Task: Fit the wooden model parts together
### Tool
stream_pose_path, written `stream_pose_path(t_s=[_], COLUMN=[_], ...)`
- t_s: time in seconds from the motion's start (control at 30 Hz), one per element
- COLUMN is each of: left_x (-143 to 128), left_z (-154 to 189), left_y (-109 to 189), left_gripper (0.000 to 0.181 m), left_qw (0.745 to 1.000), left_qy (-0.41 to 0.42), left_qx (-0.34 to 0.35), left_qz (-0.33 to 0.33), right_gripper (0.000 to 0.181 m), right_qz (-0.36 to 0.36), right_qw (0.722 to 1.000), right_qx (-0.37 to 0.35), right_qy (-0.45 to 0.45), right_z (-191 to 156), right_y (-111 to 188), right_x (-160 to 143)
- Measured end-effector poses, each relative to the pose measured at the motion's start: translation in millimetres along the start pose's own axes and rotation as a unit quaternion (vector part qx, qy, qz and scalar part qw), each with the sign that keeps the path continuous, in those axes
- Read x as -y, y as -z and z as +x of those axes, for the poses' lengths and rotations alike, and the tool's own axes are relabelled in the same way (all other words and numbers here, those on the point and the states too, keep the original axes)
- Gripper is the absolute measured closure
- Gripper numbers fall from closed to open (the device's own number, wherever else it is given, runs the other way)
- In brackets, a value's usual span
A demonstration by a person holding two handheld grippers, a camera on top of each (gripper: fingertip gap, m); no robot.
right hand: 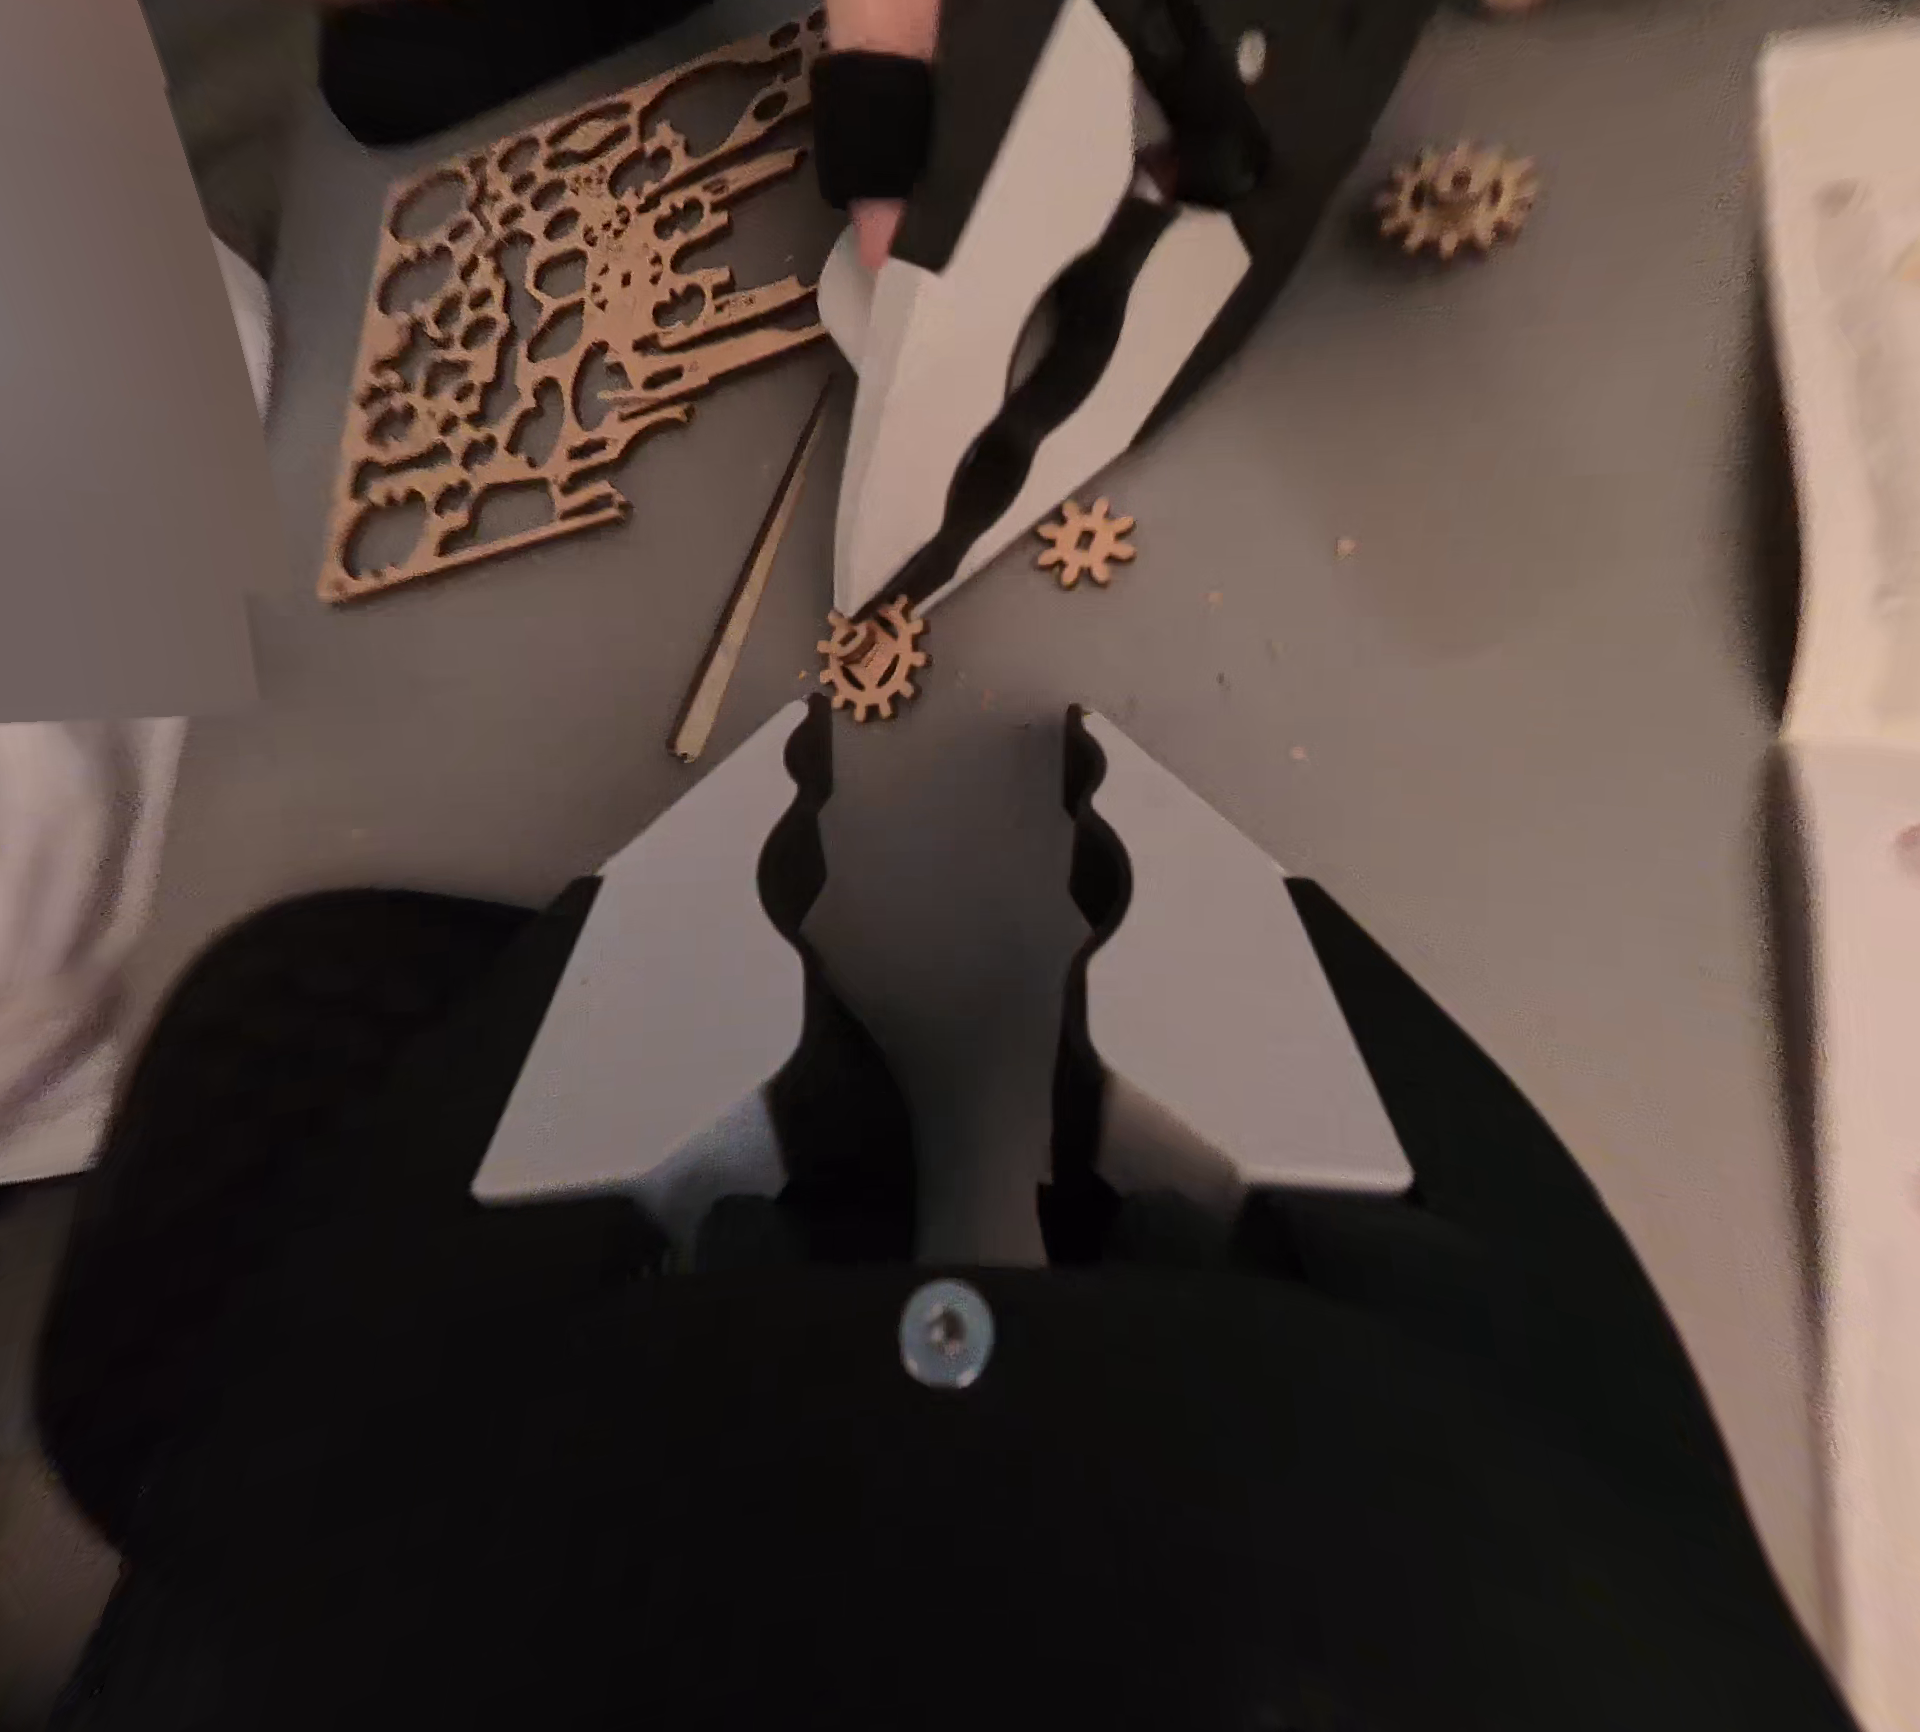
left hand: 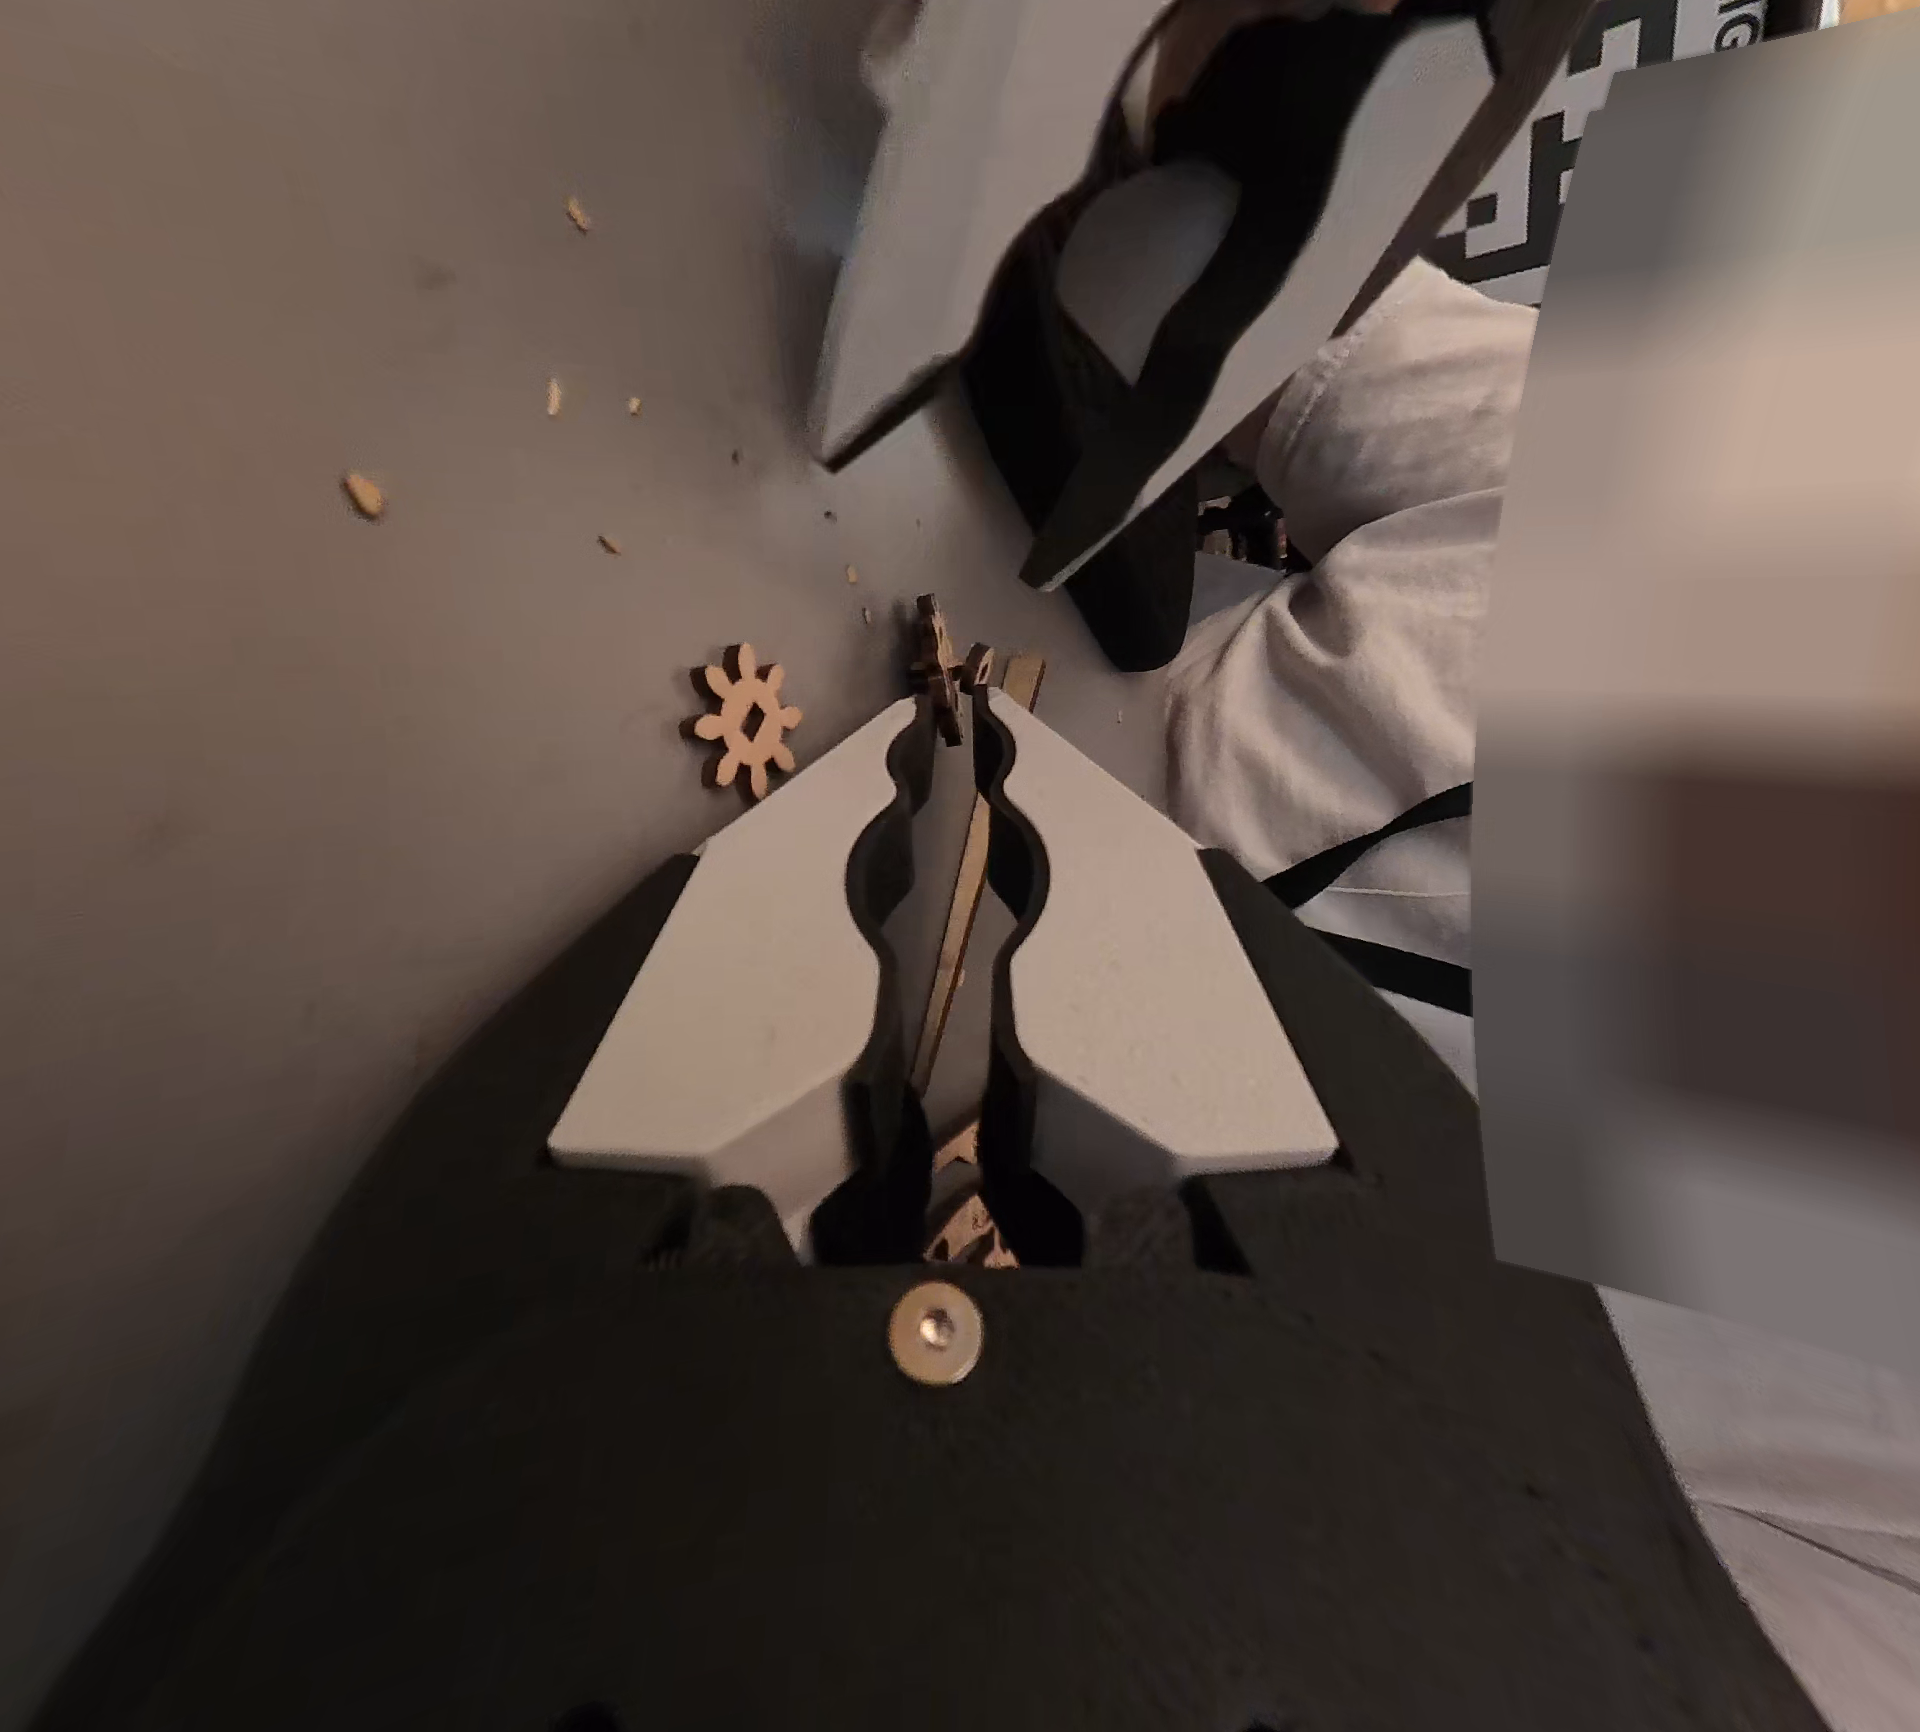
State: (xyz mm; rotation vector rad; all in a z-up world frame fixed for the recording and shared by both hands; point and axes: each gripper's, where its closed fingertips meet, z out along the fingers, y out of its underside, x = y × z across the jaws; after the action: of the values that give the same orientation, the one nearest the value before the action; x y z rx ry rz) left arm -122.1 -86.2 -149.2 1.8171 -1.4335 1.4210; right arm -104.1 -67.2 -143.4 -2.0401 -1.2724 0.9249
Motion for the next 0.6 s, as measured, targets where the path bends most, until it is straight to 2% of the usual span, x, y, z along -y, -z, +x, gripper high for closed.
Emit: stream_pose_path(t_s=[0.03, 0.13, 0.33, 0.6], left_x=[0, 0, 3, 5], left_z=[0, 0, 0, 1], left_y=[0, -1, -1, -2], left_gripper=[0.176, 0.176, 0.176, 0.176], left_qw=[1.000, 1.000, 0.999, 0.996], left_qy=[-0.006, -0.019, -0.037, -0.070], left_qx=[0.001, 0.007, 0.024, 0.057], left_qz=[-0.002, -0.004, -0.002, -0.007], right_gripper=[0.139, 0.146, 0.154, 0.160], right_qz=[0.001, 0.019, 0.004, -0.002], right_qw=[0.999, 0.992, 0.976, 0.967], right_qx=[0.019, 0.075, 0.116, 0.125], right_qy=[-0.031, -0.098, -0.184, -0.222], right_z=[-1, -11, -15, -13], right_y=[-1, -5, -8, -10], right_x=[-1, 4, 0, -1])
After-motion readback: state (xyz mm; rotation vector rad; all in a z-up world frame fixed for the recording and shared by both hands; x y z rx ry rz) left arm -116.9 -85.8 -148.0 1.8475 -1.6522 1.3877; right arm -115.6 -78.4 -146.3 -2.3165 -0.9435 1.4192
